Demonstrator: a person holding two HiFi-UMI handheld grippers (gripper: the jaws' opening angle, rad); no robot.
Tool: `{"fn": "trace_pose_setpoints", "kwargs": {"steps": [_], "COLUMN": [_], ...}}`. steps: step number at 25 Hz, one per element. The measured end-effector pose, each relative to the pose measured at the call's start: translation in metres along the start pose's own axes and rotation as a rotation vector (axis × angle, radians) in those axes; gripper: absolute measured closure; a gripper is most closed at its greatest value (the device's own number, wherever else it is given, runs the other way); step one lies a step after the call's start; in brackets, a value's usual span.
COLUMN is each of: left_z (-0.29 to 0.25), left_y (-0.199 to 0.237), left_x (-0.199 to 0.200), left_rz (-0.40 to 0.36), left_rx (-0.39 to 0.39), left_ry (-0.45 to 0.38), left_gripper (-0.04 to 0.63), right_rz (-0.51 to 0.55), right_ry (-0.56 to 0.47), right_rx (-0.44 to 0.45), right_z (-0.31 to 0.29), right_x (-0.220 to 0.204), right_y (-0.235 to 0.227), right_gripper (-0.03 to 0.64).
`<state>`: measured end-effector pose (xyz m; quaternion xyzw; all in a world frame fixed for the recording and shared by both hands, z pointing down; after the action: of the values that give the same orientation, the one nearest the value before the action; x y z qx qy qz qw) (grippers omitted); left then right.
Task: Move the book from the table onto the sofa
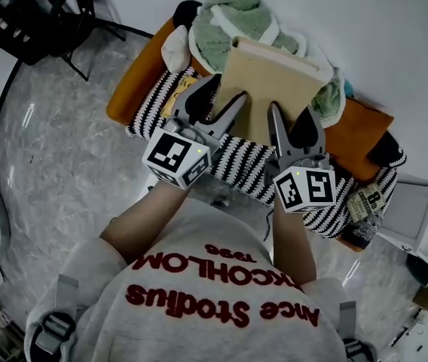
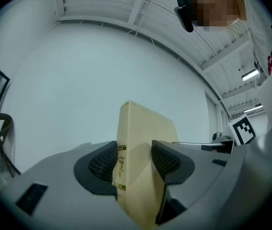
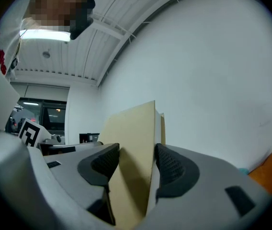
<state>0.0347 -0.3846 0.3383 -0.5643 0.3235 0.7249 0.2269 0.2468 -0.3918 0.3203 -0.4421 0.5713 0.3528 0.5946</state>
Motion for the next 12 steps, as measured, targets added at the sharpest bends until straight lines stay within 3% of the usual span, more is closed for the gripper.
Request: {"fn": "trace_pose_setpoints", "kwargs": {"steps": [12], "left_z": [0.039], "left_y": [0.191], "left_x": [-0.002], "left_rz": [0.058], "left_rx": [-0.082], "left_ry": [0.154], "left_gripper": [0.371], "right_rz": [-0.081], "right_ry": [0.106], "right_rx": [-0.097], "right_z": [-0.136], "right_x": [-0.064], "right_y": [0.107], "right_gripper": [0.356]}}
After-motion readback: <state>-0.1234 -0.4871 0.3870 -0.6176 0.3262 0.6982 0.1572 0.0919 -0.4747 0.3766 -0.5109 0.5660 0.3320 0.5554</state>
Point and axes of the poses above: the fingertips, and each gripper's own axes: z backward along the fingers, y to its left, x out of its top, the point moved 10 cm from there along z, backward along the fingers, and after that the axes turned 13 degrees about -x, right-handed, at the moved point
